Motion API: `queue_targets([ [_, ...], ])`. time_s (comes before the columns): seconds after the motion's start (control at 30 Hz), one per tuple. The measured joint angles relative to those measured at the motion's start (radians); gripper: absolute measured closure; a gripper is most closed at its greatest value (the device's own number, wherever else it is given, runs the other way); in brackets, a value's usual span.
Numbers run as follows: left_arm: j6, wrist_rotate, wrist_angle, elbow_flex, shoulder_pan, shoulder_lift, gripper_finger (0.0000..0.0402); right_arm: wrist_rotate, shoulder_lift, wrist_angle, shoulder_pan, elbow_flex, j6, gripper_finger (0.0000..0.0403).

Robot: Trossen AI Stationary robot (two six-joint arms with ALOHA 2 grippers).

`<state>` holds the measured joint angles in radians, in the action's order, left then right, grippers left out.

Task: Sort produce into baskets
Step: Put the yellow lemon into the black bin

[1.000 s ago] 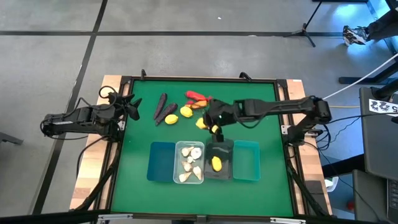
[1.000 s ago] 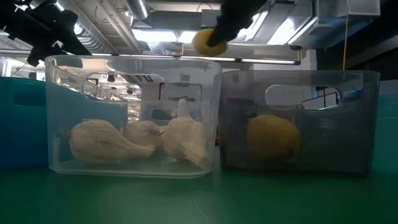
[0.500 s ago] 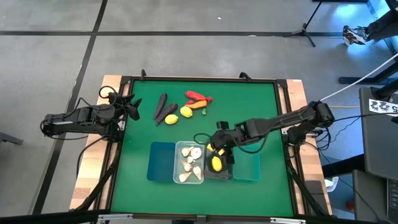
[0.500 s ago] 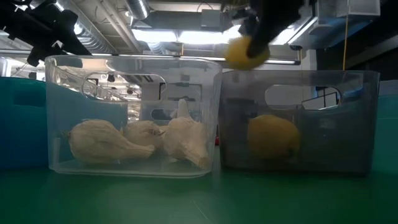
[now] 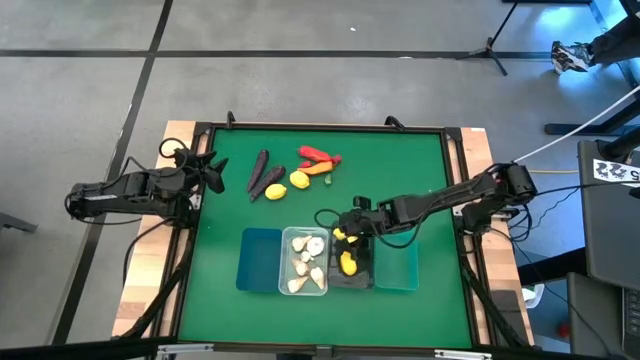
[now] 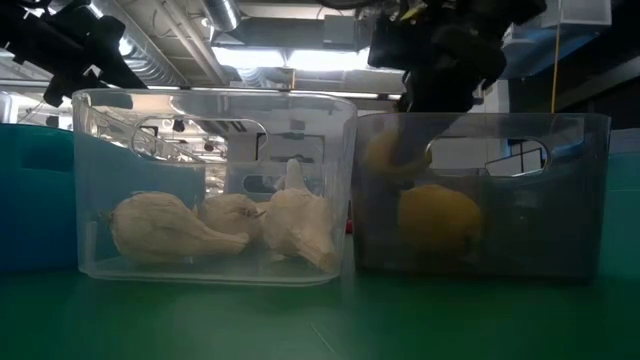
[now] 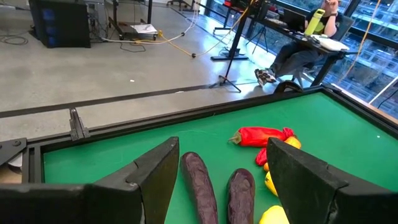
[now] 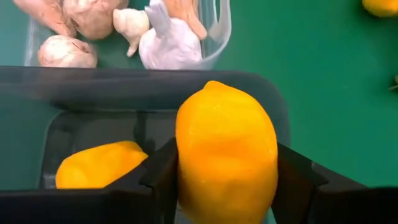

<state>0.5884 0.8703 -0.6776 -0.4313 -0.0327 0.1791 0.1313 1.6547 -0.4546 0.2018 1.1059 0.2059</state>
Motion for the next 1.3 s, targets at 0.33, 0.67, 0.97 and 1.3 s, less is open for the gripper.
queue_targets([
  [0.33, 0.0, 0.0, 0.0, 0.0, 0.0, 0.0, 0.0164, -0.001, 0.0, 0.127, 0.001, -0.066, 0.067, 0.0217],
  [0.67, 0.0, 0.0, 0.0, 0.0, 0.0, 0.0, 0.0164, 0.0, 0.0, 0.168, 0.001, -0.115, 0.108, 0.0216],
  [0.97, 0.001, 0.0, 0.0, 0.0, 0.0, 0.0, 0.0164, -0.058, 0.056, 0.225, 0.001, -0.114, 0.096, 0.0215],
  [1.3, 0.006, 0.001, -0.002, 0.0, 0.0, 0.0, 0.0164, -0.083, 0.084, 0.243, 0.001, -0.112, 0.086, 0.016],
])
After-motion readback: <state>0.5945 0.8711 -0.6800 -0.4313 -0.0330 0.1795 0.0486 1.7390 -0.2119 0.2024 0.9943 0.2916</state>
